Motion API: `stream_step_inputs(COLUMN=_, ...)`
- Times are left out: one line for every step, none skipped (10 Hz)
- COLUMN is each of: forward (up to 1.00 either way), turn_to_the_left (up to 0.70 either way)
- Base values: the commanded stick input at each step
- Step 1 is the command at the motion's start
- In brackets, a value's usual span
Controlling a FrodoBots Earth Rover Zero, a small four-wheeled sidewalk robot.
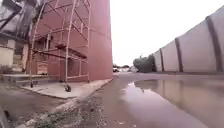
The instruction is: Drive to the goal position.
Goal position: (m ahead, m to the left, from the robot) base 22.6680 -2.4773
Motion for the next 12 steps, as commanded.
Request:
stream_step_inputs(forward=0.85, turn_to_the_left=0.0)
stream_step_inputs(forward=0.85, turn_to_the_left=0.0)
stream_step_inputs(forward=0.85, turn_to_the_left=0.0)
stream_step_inputs(forward=0.85, turn_to_the_left=0.0)
stream_step_inputs(forward=0.85, turn_to_the_left=0.0)
stream_step_inputs(forward=0.85, turn_to_the_left=-0.23)
stream_step_inputs(forward=0.85, turn_to_the_left=-0.34)
stream_step_inputs(forward=0.85, turn_to_the_left=-0.34)
stream_step_inputs(forward=0.85, turn_to_the_left=-0.34)
stream_step_inputs(forward=0.85, turn_to_the_left=-0.34)
stream_step_inputs(forward=0.85, turn_to_the_left=-0.3)
stream_step_inputs(forward=0.85, turn_to_the_left=-0.18)
